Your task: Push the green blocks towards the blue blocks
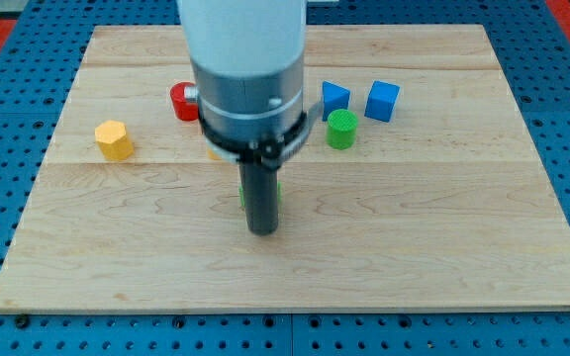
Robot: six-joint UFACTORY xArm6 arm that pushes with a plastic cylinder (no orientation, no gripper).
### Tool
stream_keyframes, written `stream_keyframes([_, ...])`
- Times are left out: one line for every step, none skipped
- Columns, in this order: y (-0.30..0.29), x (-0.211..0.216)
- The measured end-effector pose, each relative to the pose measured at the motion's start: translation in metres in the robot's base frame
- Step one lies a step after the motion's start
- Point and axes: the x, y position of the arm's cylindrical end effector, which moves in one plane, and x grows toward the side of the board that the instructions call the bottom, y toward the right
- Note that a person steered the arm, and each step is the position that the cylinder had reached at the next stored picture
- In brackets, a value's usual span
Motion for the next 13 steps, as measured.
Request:
stream_keyframes([-0.006,-0.025])
stream_keyframes([-0.054,-0.024])
stream_keyframes([-0.054,-0.035])
stream_keyframes([-0.041,-0.057])
stream_keyframes([0.009,-0.057])
stream_keyframes([0.062,-0.057])
stream_keyframes([0.093,-0.057])
stream_keyframes([0.100,-0.061])
stream_keyframes([0.086,-0.069])
stream_keyframes([0.152,-0.070])
stream_keyframes([0.166,-0.077])
stream_keyframes([0.171,-0.079])
stream_keyframes([0.188,-0.086])
